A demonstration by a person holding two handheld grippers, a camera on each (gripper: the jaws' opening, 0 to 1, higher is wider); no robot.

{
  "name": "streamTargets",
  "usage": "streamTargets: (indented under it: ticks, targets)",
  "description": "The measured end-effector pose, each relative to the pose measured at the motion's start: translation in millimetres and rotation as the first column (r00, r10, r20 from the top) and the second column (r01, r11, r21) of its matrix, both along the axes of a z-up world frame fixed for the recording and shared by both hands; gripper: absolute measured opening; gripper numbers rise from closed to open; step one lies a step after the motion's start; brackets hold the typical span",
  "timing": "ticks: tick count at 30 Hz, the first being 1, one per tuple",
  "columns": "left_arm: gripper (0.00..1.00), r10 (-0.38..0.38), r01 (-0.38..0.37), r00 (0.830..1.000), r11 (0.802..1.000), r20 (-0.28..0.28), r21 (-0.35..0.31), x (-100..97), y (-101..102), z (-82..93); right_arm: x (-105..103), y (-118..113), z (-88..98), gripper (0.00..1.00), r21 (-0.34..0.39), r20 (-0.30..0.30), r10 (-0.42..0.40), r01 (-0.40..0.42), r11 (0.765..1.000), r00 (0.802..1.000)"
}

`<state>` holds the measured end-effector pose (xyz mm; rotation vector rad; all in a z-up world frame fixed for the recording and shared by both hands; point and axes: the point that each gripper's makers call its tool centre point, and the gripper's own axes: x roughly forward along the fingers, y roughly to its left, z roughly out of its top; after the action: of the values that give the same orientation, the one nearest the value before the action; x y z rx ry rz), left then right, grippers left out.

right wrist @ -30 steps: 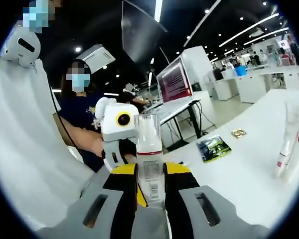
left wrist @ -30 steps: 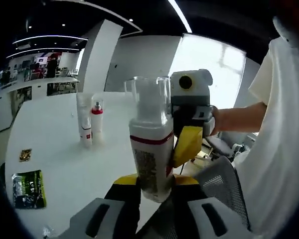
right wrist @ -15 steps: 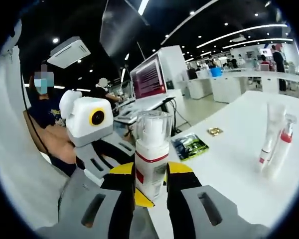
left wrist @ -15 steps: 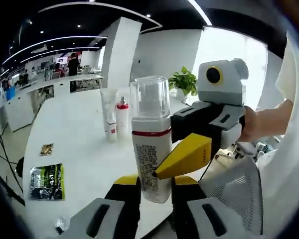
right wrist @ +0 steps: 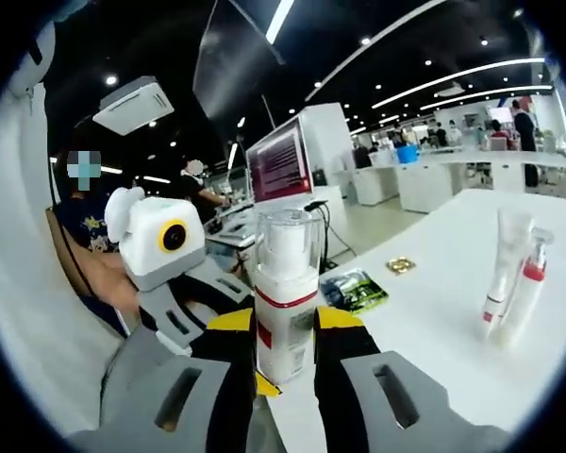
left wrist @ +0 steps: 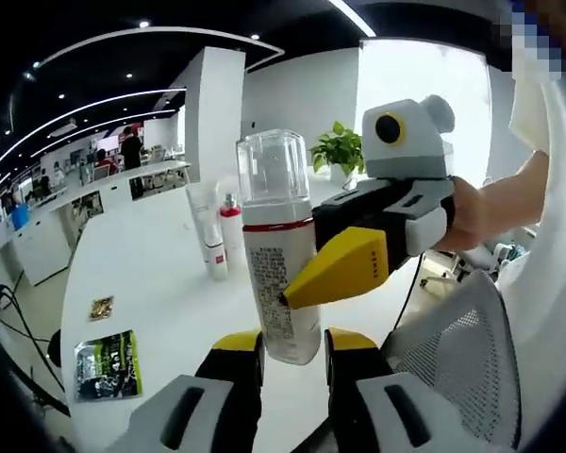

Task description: Arrange the skincare products in the storage area until every visible bottle or jar stands upright without overlapping.

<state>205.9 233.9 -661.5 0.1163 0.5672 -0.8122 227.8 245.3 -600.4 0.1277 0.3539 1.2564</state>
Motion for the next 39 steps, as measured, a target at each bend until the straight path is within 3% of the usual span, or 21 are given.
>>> streamTargets:
  ticks: [6, 8, 12, 15, 17, 18, 20, 22, 23, 25, 26, 27, 29, 32, 39]
  targets:
    - [0.31, -0.008, 0.005, 0.999, 0.997, 0.042, 0.071, -1.1, 16.9, -3.5, 15.7, -7.3, -0.1, 0.20, -0.003, 0.019, -0.049, 0.049, 0.999, 0.999]
    - [0.33, -0.013, 0.005, 0.998, 0.990, 0.060, 0.141, 0.1, 33.0, -9.9, 22.6, -10.2, 0.1, 0.20, -0.006, 0.025, -0.061, 0.062, 0.998, 0.998]
    - [0.37, 0.023, -0.034, 0.998, 0.981, 0.061, 0.190, 1.5, 63.6, -18.0, 38.1, -16.8, 0.2, 0.20, -0.006, 0.035, -0.102, 0.102, 0.995, 0.994]
    - [0.41, 0.052, -0.068, 0.997, 0.960, 0.062, 0.273, 3.2, 91.0, -27.1, 51.7, -23.0, -2.5, 0.20, -0.008, 0.045, -0.137, 0.137, 0.991, 0.990]
    - [0.58, 0.100, -0.126, 0.990, 0.949, 0.101, 0.290, 10.1, 105.2, -31.4, 60.7, -26.9, -7.5, 0.20, -0.016, 0.049, -0.157, 0.158, 0.987, 0.986]
    - [0.71, 0.111, -0.132, 0.990, 0.949, 0.089, 0.287, 10.2, 108.5, -36.3, 64.4, -28.4, -10.1, 0.20, -0.023, 0.049, -0.168, 0.169, 0.985, 0.985]
    - [0.84, 0.188, -0.198, 0.980, 0.943, 0.064, 0.269, 12.5, 119.9, -48.3, 71.5, -31.1, -17.4, 0.20, -0.037, 0.043, -0.178, 0.180, 0.983, 0.983]
    - [0.84, 0.265, -0.263, 0.964, 0.938, 0.018, 0.225, 10.7, 125.4, -62.6, 78.3, -33.2, -24.4, 0.20, -0.057, 0.042, -0.192, 0.195, 0.979, 0.980]
    - [0.83, 0.263, -0.253, 0.965, 0.934, -0.004, 0.252, 7.2, 126.1, -70.0, 81.7, -33.8, -27.3, 0.20, -0.062, 0.041, -0.198, 0.200, 0.978, 0.979]
    - [0.81, 0.164, -0.177, 0.984, 0.917, 0.065, 0.358, 11.6, 123.4, -70.1, 85.9, -34.2, -30.3, 0.20, -0.068, 0.040, -0.207, 0.209, 0.976, 0.978]
    - [0.81, 0.144, -0.182, 0.981, 0.916, 0.131, 0.357, 16.0, 123.3, -62.6, 88.5, -34.0, -32.2, 0.20, -0.072, 0.041, -0.212, 0.214, 0.974, 0.976]
    - [0.80, 0.163, -0.203, 0.976, 0.921, 0.143, 0.331, 15.8, 123.3, -59.5, 90.7, -34.2, -33.7, 0.20, -0.072, 0.040, -0.218, 0.220, 0.973, 0.975]
    - [0.80, 0.190, -0.203, 0.979, 0.930, 0.071, 0.306, 12.1, 123.7, -67.3, 96.2, -34.4, -38.9, 0.20, -0.073, 0.036, -0.232, 0.234, 0.970, 0.972]
    - [0.80, 0.172, -0.181, 0.983, 0.920, 0.056, 0.347, 9.8, 126.0, -75.5, 103.0, -35.7, -48.7, 0.20, -0.090, 0.044, -0.247, 0.250, 0.964, 0.968]
    - [0.80, 0.181, -0.175, 0.983, 0.922, 0.017, 0.345, 6.6, 128.1, -81.3, 119.3, -51.0, -76.7, 0.21, -0.120, 0.064, -0.304, 0.309, 0.943, 0.951]
